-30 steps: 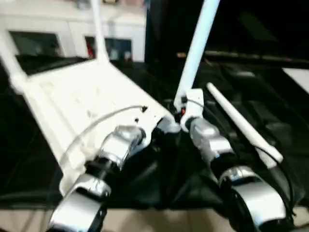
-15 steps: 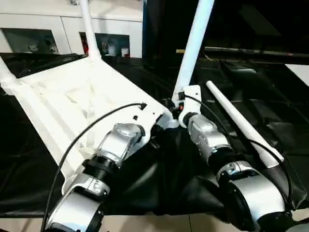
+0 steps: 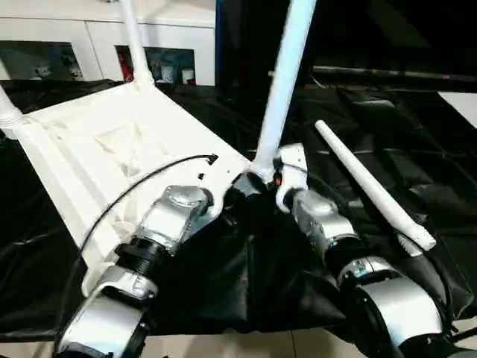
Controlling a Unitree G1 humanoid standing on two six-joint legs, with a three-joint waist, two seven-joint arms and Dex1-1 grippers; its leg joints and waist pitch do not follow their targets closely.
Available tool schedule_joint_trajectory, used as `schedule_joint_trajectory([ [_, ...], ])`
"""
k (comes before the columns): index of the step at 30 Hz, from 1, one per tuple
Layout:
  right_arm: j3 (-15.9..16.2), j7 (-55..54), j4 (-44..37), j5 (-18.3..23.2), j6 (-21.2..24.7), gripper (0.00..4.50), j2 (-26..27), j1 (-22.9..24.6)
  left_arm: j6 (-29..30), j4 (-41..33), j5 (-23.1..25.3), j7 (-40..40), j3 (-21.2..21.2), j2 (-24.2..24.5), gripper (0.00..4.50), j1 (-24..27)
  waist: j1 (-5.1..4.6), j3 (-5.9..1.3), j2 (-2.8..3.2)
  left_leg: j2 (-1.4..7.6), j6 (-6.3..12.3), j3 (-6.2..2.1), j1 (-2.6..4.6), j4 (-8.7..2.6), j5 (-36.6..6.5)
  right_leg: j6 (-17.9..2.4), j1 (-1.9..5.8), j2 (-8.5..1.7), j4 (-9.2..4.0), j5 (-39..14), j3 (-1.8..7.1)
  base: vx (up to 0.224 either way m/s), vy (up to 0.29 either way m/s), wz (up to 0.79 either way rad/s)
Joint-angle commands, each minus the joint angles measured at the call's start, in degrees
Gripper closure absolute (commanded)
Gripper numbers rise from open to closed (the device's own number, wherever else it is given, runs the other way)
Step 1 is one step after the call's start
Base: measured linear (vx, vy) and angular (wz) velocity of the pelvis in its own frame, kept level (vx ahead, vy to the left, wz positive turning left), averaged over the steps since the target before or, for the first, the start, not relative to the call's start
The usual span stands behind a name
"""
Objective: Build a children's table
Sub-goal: Insert table leg to table base
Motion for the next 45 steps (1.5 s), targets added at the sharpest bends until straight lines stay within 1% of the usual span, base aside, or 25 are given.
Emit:
schedule_joint_trajectory([
  [1,1.0,4.0,-2.5,0.1,0.6,0.51,-1.5,1.8,-3.7,-1.1,-0.1,-2.4,-0.4,1.1,4.5,0.7,0.14,-3.7,0.28,0.72,3.72,0.97,-0.66,-3.43,-6.6,-13.5,3.74,-1.9,-3.46,-5.7,2.6,0.0,0.0,0.0],
  [2,1.4,6.1,-4.3,-0.2,0.6,0.34,-2.6,2.8,-4.3,-1.5,-0.3,-3.9,-0.8,1.6,4.5,1.1,0.32,-3.82,0.23,0.68,4.85,1.07,-0.59,-3.14,-4.6,-14.5,3.85,-1.85,-3.11,-2.5,2.64,0.0,0.0,0.0],
  [3,1.6,6.8,-5.0,-0.3,0.7,0.23,-3.0,3.1,-4.9,-1.6,-0.3,-4.6,-1.0,1.8,4.5,1.3,0.32,-3.82,0.23,0.68,4.85,1.07,-0.59,-3.14,-4.6,-14.5,3.85,-1.85,-3.11,-2.5,2.64,0.0,0.0,0.0],
  [5,2.1,9.2,-8.0,-0.4,1.6,0.07,-5.0,4.8,-6.7,-2.3,-0.5,-7.4,-1.9,2.8,4.5,1.9,0.42,-3.87,0.07,0.62,6.44,1.25,-0.55,-2.87,-2.5,-15.4,3.84,-1.73,-2.85,0.3,2.66,0.0,0.0,0.0],
  [7,2.9,12.6,-12.2,-0.8,2.5,0.03,-7.5,7.2,-7.5,-3.0,-0.9,-10.2,-2.5,4.1,4.5,2.7,0.67,-3.69,0.07,0.63,7.15,1.34,-0.43,-2.87,-3.0,-15.5,3.81,-1.7,-3.03,-0.4,2.68,0.0,0.0,0.0],
  [8,3.4,15.9,-16.7,-0.5,4.1,0.03,-10.0,9.6,-7.5,-3.6,-1.7,-13.0,-2.8,5.3,4.5,3.3,0.77,-3.62,0.14,0.71,7.03,1.38,-0.36,-2.91,-4.1,-15.2,3.76,-1.75,-3.14,-1.8,2.74,0.0,0.0,0.0],
  [10,3.7,18.3,-19.5,0.0,5.2,0.03,-11.3,11.0,-7.4,-3.9,-2.0,-14.3,-2.9,5.9,4.5,3.7,0.94,-3.56,-0.07,0.74,6.75,1.42,-0.41,-3.0,-5.3,-14.7,3.82,-1.77,-3.29,-3.3,2.81,0.0,0.0,0.0],
  [11,4.1,21.9,-23.1,1.4,6.5,0.03,-12.6,12.6,-8.0,-4.1,-2.3,-15.9,-3.0,6.6,4.5,3.9,0.99,-3.52,0.22,0.81,6.09,1.37,-0.35,-3.13,-6.4,-14.3,3.77,-1.84,-3.46,-5.3,2.79,0.0,0.0,0.0],
  [12,4.5,24.9,-26.6,2.4,7.3,0.03,-13.8,14.2,-9.9,-4.3,-2.6,-17.8,-3.4,7.2,4.5,4.3,0.99,-3.44,0.01,0.86,5.71,1.39,-0.33,-3.14,-7.4,-13.8,3.72,-1.8,-3.61,-6.4,2.82,0.0,0.0,0.0],
  [14,5.8,30.7,-32.9,4.1,8.8,0.03,-16.5,17.4,-12.1,-5.1,-3.2,-22.3,-4.3,8.9,4.5,5.1,1.18,-3.38,0.05,0.8,5.76,1.33,-0.49,-3.25,-8.6,-12.5,3.88,-1.69,-3.73,-7.8,2.78,0.0,0.0,0.0],
  [18,7.0,32.4,-34.8,3.6,9.0,0.03,-17.7,18.7,-14.6,-6.1,-3.9,-25.6,-5.0,10.0,4.5,5.9,1.1,-3.35,0.03,0.88,4.53,1.43,-0.25,-3.37,-10.3,-11.9,3.47,-1.81,-4.13,-11.5,2.78,0.0,0.0,0.0],
  [20,7.8,33.9,-36.8,3.1,9.6,0.03,-18.4,19.6,-14.1,-8.0,-5.0,-28.0,-5.0,10.4,4.5,6.7,1.28,-3.39,0.21,1.05,3.87,1.54,-0.01,-3.38,-9.9,-12.0,3.24,-1.77,-4.01,-11.2,2.86,0.0,0.0,0.0],
  [21,8.1,34.5,-37.5,3.0,9.9,0.03,-18.6,20.0,-13.7,-8.7,-5.3,-28.5,-4.9,10.4,4.5,6.8,1.45,-3.46,0.05,1.11,3.8,1.55,0.07,-3.34,-9.3,-12.2,3.34,-1.78,-3.87,-10.4,2.87,0.0,0.0,0.0],
  [24,9.5,35.3,-39.8,2.1,10.9,0.03,-19.2,21.1,-13.4,-10.4,-5.9,-30.6,-5.3,10.7,4.5,7.4,1.88,-3.72,0.04,0.98,4.73,1.74,0.09,-3.04,-5.6,-13.9,3.46,-1.53,-2.93,-3.3,2.89,0.0,0.0,0.0],
  [25,9.5,35.3,-39.8,2.1,10.9,0.03,-19.2,21.1,-13.4,-10.4,-5.9,-30.6,-5.3,10.7,4.5,7.4,1.93,-3.69,0.01,0.96,4.79,1.74,0.0,-3.02,-5.3,-14.0,3.55,-1.51,-2.88,-2.7,2.89,0.0,0.0,0.0],
  [26,9.9,35.0,-39.9,1.6,10.8,0.03,-19.2,21.2,-13.4,-11.0,-6.1,-31.1,-5.5,10.8,4.5,7.6,1.9,-3.63,-0.15,0.89,4.88,1.79,-0.07,-3.04,-5.7,-13.9,3.57,-1.58,-2.96,-3.2,2.88,0.0,0.0,0.0],
  [27,10.4,34.7,-40.0,1.2,10.7,0.03,-18.9,21.0,-13.4,-11.6,-6.2,-31.5,-5.7,10.9,4.5,7.8,1.94,-3.59,-0.07,0.87,4.76,1.79,-0.08,-3.06,-6.1,-13.8,3.55,-1.63,-3.04,-4.0,2.88,0.0,0.0,0.0],
  [30,10.6,34.1,-39.3,0.8,10.3,0.03,-18.4,20.2,-13.5,-11.9,-6.0,-31.7,-5.6,10.8,4.5,7.9,1.99,-3.49,-0.23,0.92,3.81,1.72,-0.13,-3.22,-7.9,-12.4,3.56,-1.81,-3.39,-8.2,2.9,0.0,0.0,0.0],
  [34,10.7,34.6,-39.5,1.1,10.7,0.03,-18.1,19.9,-13.2,-12.5,-5.8,-32.0,-5.4,10.8,4.5,8.3,1.91,-3.58,-0.22,0.91,3.55,1.68,-0.15,-3.15,-7.7,-11.8,3.57,-1.78,-3.37,-8.3,2.91,0.0,0.0,0.0],
  [35,10.8,34.7,-39.5,1.1,10.8,0.03,-18.1,19.8,-13.1,-12.5,-5.6,-31.9,-5.4,10.8,4.5,8.4,1.88,-3.61,-0.45,0.88,3.79,1.74,-0.15,-3.08,-7.1,-12.0,3.54,-1.7,-3.3,-7.5,2.92,0.0,0.0,0.0],
  [36,10.8,34.7,-39.5,1.1,10.8,0.28,-18.1,19.8,-13.1,-12.5,-5.6,-31.9,-5.4,10.8,4.5,8.4,1.93,-3.63,-0.36,0.87,3.87,1.73,-0.13,-3.05,-6.9,-12.1,3.56,-1.72,-3.21,-7.2,2.92,0.0,0.0,0.0],
  [39,10.6,34.9,-38.7,0.9,10.7,0.4,-17.9,19.5,-13.1,-12.4,-5.2,-31.8,-5.1,10.9,4.5,8.6,1.9,-3.77,-0.45,0.79,4.51,1.77,-0.17,-2.86,-5.4,-12.7,3.64,-1.62,-2.9,-4.8,2.91,0.0,0.0,0.0],
  [40,10.6,34.9,-38.6,0.9,10.7,0.4,-17.9,19.4,-13.1,-12.3,-5.2,-31.8,-5.1,10.9,4.5,8.6,1.91,-3.74,-0.39,0.78,4.65,1.77,-0.22,-2.86,-5.3,-12.9,3.66,-1.65,-2.88,-4.7,2.9,0.0,0.0,0.0],
  [42,10.7,34.9,-38.2,0.9,10.4,0.78,-17.7,19.4,-13.1,-12.3,-5.1,-31.8,-5.1,10.9,4.5,8.6,1.96,-3.71,-0.36,0.8,4.71,1.77,-0.16,-2.86,-5.4,-12.9,3.66,-1.67,-2.93,-5.2,2.89,0.0,0.0,0.0],
  [45,10.7,34.9,-37.7,0.8,10.2,0.87,-17.5,19.4,-12.9,-12.3,-5.1,-31.8,-5.0,10.9,4.5,8.7,1.94,-3.78,-0.4,0.77,4.65,1.75,-0.21,-2.8,-5.5,-12.7,3.71,-1.71,-2.91,-5.6,2.88,0.0,0.0,0.0],
])
